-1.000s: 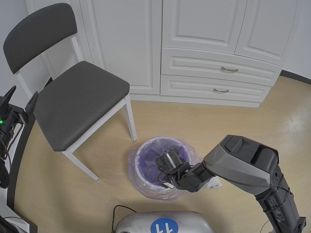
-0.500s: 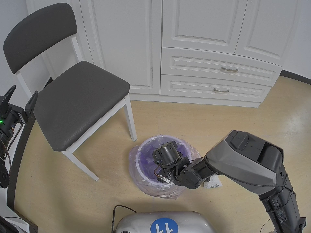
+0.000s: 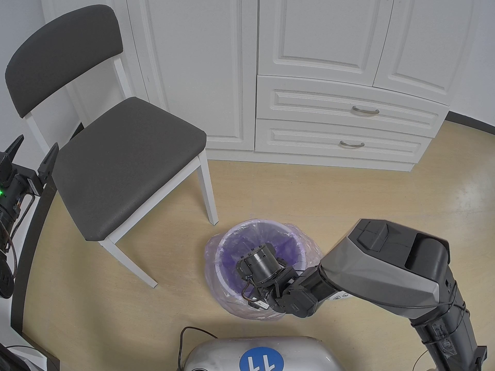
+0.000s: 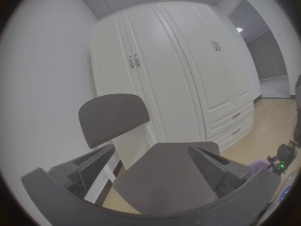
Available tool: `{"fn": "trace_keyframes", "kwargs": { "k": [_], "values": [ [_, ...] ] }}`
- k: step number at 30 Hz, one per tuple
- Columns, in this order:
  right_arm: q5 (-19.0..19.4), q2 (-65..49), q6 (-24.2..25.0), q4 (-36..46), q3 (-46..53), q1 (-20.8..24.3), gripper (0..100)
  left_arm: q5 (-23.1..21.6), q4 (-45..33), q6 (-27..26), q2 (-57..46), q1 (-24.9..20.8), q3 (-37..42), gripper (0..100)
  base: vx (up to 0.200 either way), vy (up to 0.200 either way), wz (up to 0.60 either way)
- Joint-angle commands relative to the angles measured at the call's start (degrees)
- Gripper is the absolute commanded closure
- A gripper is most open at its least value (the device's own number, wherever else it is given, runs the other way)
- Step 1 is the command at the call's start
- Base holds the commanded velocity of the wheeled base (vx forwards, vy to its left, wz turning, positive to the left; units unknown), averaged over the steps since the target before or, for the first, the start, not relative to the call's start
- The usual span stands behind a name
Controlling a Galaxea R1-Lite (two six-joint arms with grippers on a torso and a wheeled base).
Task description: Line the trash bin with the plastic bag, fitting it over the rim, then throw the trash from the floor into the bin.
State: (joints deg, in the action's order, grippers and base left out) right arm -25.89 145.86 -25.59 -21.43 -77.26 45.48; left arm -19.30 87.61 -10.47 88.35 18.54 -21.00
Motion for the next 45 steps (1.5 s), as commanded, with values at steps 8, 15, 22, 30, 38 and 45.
{"fn": "trace_keyframes", "kwargs": {
  "k": [8,15,22,30,38,45],
  "values": [
    [0.0,-0.4,-0.1,0.0,-0.4,-0.2,0,0.0,0.0,0.2,-0.2,0.5,-0.3,0,0.000,0.000,0.00],
    [0.0,-1.5,0.0,0.0,-0.4,-0.8,0,0.0,0.0,0.2,-0.2,0.4,-0.2,0,0.000,0.000,0.00],
    [0.0,-4.6,0.2,-0.1,-0.3,-1.1,0,0.0,0.0,0.1,-0.5,-0.4,0.6,0,0.000,0.000,0.00],
    [0.0,-11.8,5.2,-4.7,7.0,-1.4,0,-2.9,0.0,2.8,-4.7,-1.8,2.5,0,0.000,0.000,0.00],
    [0.7,-20.1,5.4,-39.3,31.6,-3.1,0,-4.1,-0.1,3.4,-7.7,-5.8,4.9,0,0.000,0.000,0.00],
    [1.2,-17.5,1.9,-61.8,39.5,-9.6,0,-2.9,-0.1,3.2,-11.7,-13.8,9.9,0,0.000,0.000,0.00]
  ]
}}
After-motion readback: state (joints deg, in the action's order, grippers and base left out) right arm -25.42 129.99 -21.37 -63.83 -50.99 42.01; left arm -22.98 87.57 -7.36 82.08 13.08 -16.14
